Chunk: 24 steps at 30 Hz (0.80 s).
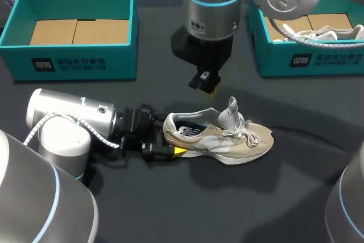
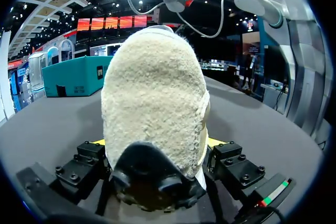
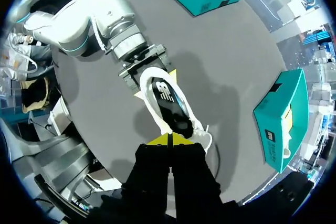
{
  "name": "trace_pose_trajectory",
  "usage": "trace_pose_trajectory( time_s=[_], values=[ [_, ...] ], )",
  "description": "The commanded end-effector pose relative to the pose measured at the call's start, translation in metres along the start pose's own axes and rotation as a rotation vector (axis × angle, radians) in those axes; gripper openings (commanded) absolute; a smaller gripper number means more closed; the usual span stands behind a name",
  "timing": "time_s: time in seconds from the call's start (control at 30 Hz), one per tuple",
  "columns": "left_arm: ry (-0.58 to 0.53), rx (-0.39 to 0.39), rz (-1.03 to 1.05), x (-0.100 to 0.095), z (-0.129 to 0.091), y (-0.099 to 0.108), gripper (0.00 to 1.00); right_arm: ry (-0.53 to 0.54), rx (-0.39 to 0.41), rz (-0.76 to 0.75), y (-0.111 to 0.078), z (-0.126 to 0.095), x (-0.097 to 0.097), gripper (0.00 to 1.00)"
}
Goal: Take the shoe out of the shoebox, open the shoe tongue, remove and reinsert the insole, then place the shoe into the shoebox
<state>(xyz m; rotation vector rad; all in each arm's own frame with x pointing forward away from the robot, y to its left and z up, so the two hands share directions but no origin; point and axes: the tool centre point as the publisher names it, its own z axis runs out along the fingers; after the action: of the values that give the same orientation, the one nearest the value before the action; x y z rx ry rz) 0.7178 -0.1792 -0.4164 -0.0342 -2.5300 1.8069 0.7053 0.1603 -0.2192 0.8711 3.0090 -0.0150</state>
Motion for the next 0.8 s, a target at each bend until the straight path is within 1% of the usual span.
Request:
trace_pose_trajectory(
  time_s=[0.03,0.1,0.13,0.57,0.6,0.67,0.77,0.8],
  values=[
    [0.001,-0.002,0.000,0.001,-0.001,0.000,0.00,0.004,0.014,-0.178,0.020,0.026,0.014,0.00],
    [0.001,-0.002,0.000,0.001,-0.001,0.000,0.00,0.018,0.028,-0.239,0.023,0.031,0.019,0.00],
    [0.001,-0.002,0.000,0.001,-0.001,0.000,0.00,0.026,0.052,-0.269,0.024,0.033,0.022,0.00],
    [0.001,-0.002,0.000,0.001,-0.001,0.000,0.00,0.026,0.052,-0.269,0.024,0.033,0.022,0.00],
    [0.001,-0.002,0.000,0.001,-0.001,0.000,0.00,0.044,0.042,-0.292,0.028,0.041,0.021,0.00],
    [0.001,-0.002,0.000,0.001,-0.001,0.000,0.00,0.051,-0.009,-0.304,0.034,0.053,0.020,0.00],
    [0.001,-0.002,0.000,0.001,-0.001,0.000,0.00,0.033,-0.055,-0.313,0.036,0.067,0.022,0.00],
    [0.001,-0.002,0.000,0.001,-0.001,0.000,0.00,0.033,-0.060,-0.307,0.035,0.070,0.022,0.00]
  ],
)
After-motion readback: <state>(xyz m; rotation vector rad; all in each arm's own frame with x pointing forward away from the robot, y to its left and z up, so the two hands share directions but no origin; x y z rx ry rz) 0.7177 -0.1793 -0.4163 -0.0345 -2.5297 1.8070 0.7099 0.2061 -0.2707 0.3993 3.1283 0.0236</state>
